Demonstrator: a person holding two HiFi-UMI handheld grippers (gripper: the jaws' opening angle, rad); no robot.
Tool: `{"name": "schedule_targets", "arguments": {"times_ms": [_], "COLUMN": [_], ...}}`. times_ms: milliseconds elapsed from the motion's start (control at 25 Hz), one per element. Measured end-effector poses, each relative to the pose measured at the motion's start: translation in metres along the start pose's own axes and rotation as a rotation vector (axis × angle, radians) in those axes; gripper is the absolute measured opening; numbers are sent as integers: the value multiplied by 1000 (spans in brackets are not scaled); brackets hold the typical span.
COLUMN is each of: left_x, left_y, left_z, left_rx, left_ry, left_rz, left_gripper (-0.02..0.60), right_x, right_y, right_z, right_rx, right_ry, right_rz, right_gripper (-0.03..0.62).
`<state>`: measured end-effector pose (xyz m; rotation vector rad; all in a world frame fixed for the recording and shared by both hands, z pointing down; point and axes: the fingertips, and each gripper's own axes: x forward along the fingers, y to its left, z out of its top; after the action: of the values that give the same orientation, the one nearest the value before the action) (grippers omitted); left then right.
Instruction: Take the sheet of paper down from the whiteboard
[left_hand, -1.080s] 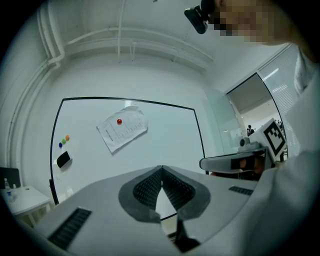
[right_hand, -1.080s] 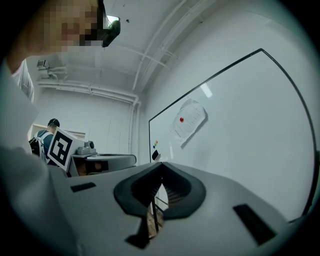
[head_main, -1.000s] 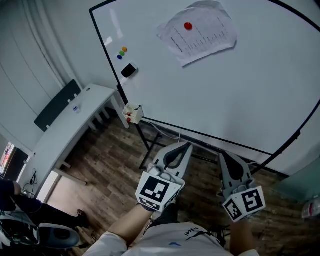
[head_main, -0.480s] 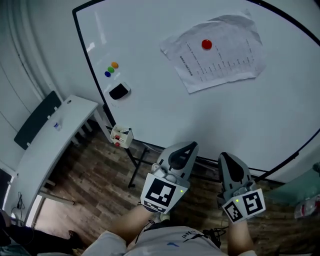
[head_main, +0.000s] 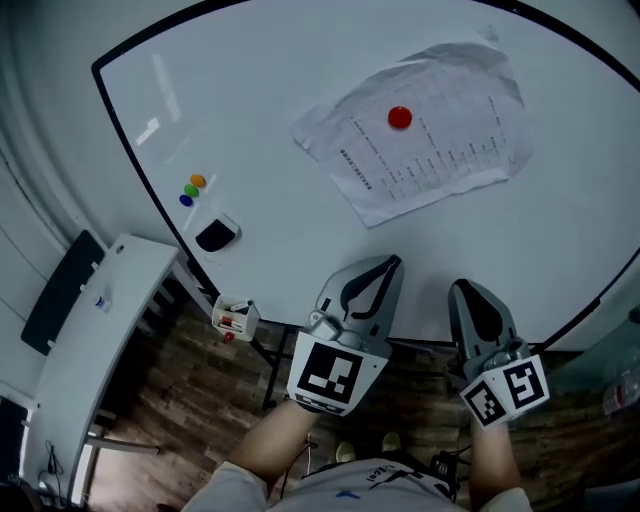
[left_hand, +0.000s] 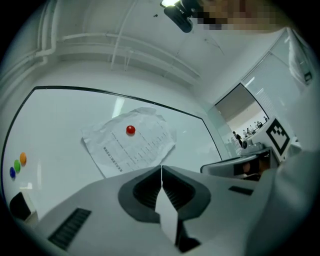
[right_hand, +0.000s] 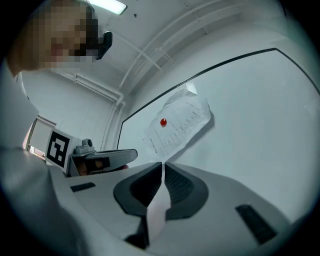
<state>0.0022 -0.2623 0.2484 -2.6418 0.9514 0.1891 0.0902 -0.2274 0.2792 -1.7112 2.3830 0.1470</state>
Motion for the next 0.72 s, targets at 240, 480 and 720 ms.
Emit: {"name": "schedule_targets", "arguments": {"times_ms": [240,480,720], "left_x": [31,59,84], "left_y": [31,62,76], "left_z": [25,53,73], "left_rx": [67,183,275], "left_ry": [-14,-16,-6], "left_rz": [79,189,255], "left_gripper": [15,15,36], "right_x": [32,54,68], "right_y": [-30,-53,-69], "right_z": [25,47,53], "right_rx": [20,34,53], "right_ry": [-67,-119,-121], "right_rz": [5,25,46], "right_gripper": [15,17,61]}}
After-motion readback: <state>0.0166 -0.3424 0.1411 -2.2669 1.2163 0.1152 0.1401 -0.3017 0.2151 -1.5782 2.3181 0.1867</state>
